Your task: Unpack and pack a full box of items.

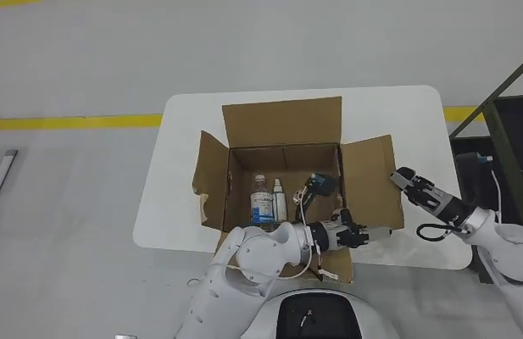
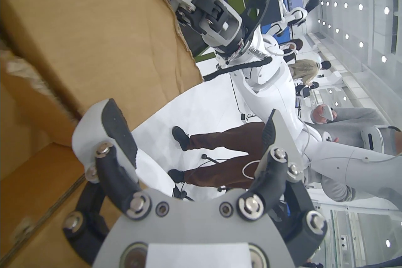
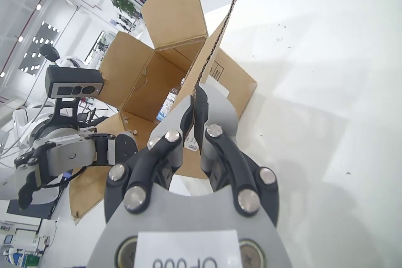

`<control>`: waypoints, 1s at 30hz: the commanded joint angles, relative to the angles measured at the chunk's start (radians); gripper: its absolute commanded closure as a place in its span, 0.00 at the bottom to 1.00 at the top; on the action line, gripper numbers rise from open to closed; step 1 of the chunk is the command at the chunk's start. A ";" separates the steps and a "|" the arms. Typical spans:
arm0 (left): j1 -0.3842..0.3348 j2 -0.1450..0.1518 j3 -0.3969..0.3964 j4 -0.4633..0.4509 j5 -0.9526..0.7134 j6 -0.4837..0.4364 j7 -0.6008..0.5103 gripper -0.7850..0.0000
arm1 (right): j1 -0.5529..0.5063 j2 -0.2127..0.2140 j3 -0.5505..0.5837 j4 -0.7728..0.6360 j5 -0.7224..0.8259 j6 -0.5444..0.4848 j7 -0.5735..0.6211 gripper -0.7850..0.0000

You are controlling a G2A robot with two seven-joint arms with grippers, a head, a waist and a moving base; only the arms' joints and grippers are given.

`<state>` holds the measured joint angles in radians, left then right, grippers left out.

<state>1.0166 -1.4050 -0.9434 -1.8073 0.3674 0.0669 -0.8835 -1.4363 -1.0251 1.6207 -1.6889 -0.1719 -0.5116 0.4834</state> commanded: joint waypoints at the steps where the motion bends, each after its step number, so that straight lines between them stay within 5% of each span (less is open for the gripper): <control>1: 0.017 0.008 -0.034 -0.038 0.018 0.005 0.008 0.00 | -0.006 0.000 0.010 -0.003 0.003 0.000 -0.012 1.00; 11: 0.028 0.042 -0.148 -0.146 0.227 0.009 -0.017 0.00 | -0.052 0.005 0.062 -0.040 -0.031 -0.020 -0.034 1.00; 12: 0.030 0.043 -0.151 -0.147 0.226 0.009 -0.017 0.00 | -0.054 0.005 0.068 -0.043 -0.041 -0.024 -0.046 0.66; 13: 0.030 0.043 -0.151 -0.147 0.226 0.009 -0.017 0.00 | -0.057 0.005 0.074 -0.049 -0.058 -0.031 -0.055 0.54; 15: 0.030 0.043 -0.151 -0.147 0.226 0.009 -0.017 0.00 | -0.061 0.006 0.103 -0.067 -0.119 -0.047 -0.102 0.50; 17: 0.030 0.043 -0.151 -0.147 0.226 0.009 -0.017 0.00 | -0.069 0.006 0.141 -0.090 -0.213 -0.055 -0.185 0.20; 19: 0.030 0.043 -0.151 -0.147 0.226 0.009 -0.017 0.00 | -0.084 0.005 0.181 -0.120 -0.333 -0.070 -0.278 0.31; 20: 0.030 0.043 -0.151 -0.147 0.226 0.009 -0.017 0.00 | -0.093 0.005 0.202 -0.139 -0.417 -0.081 -0.333 0.51; 21: 0.030 0.043 -0.151 -0.147 0.226 0.009 -0.017 0.00 | -0.104 0.004 0.218 -0.153 -0.497 -0.089 -0.391 0.60; 23: 0.030 0.043 -0.151 -0.147 0.226 0.009 -0.017 0.00 | -0.129 0.000 0.243 -0.174 -0.645 -0.091 -0.507 1.00; 30: 0.030 0.043 -0.151 -0.147 0.226 0.009 -0.017 0.00 | -0.175 -0.011 0.250 -0.180 -0.936 -0.015 -0.787 1.00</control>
<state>1.0464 -1.3622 -1.0948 -1.9547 0.5937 0.0762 -0.9002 -1.6095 -1.0350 1.8736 -1.8725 -1.0785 -0.5383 -0.2747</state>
